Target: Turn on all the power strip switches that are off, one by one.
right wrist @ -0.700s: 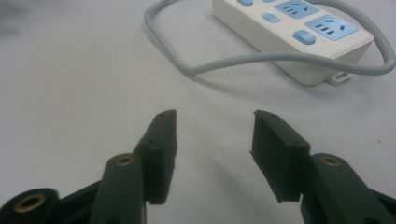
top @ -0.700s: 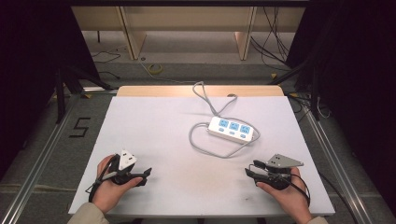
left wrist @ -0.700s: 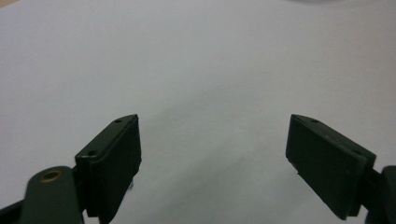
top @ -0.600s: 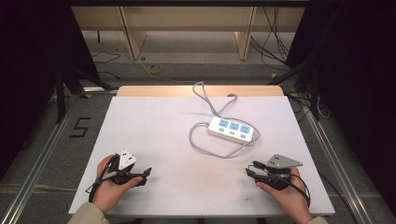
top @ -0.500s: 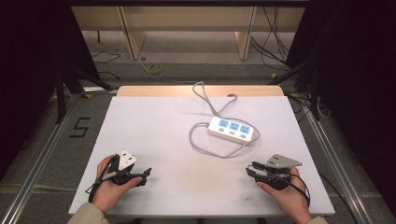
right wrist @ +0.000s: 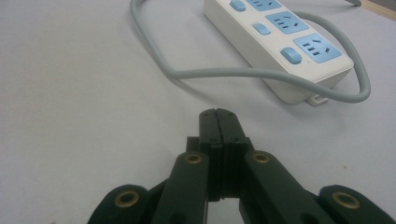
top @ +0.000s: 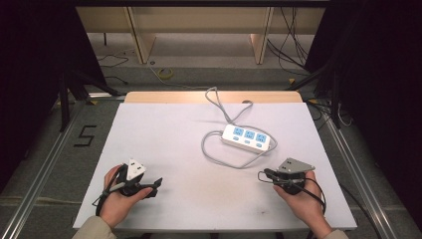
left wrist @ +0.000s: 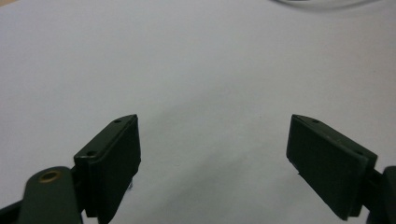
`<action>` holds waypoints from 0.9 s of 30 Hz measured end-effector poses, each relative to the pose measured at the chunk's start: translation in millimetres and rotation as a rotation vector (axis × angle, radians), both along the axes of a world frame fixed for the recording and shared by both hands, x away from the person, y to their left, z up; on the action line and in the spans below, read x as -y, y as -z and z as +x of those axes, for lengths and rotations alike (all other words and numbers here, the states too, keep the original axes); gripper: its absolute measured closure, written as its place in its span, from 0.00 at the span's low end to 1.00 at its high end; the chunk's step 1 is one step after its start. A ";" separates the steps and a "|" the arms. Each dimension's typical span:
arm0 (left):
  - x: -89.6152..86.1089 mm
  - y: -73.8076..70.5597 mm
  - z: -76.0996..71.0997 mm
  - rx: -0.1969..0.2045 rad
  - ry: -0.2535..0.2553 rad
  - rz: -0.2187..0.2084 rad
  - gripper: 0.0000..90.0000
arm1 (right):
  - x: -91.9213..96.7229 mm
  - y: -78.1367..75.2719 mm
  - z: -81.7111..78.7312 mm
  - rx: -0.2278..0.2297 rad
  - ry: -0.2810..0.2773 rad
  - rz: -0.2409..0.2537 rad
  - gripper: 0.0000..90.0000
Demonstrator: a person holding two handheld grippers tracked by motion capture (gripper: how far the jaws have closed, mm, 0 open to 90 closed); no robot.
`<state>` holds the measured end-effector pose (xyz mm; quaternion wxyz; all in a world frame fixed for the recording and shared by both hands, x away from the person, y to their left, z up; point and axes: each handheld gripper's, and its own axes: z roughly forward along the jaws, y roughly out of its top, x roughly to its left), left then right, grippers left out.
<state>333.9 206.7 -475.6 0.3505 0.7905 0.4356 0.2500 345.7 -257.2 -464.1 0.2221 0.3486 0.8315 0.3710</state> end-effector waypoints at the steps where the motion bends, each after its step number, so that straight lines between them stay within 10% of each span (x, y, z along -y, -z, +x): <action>1: 0.3 -0.1 0.1 -0.004 -0.001 0.003 0.20 | -0.8 -0.7 1.4 -0.003 0.001 -0.001 1.00; 27: 1.7 0.1 0.8 -0.002 -0.006 0.010 0.20 | -26.4 -21.9 44.8 -0.006 0.021 -0.033 1.00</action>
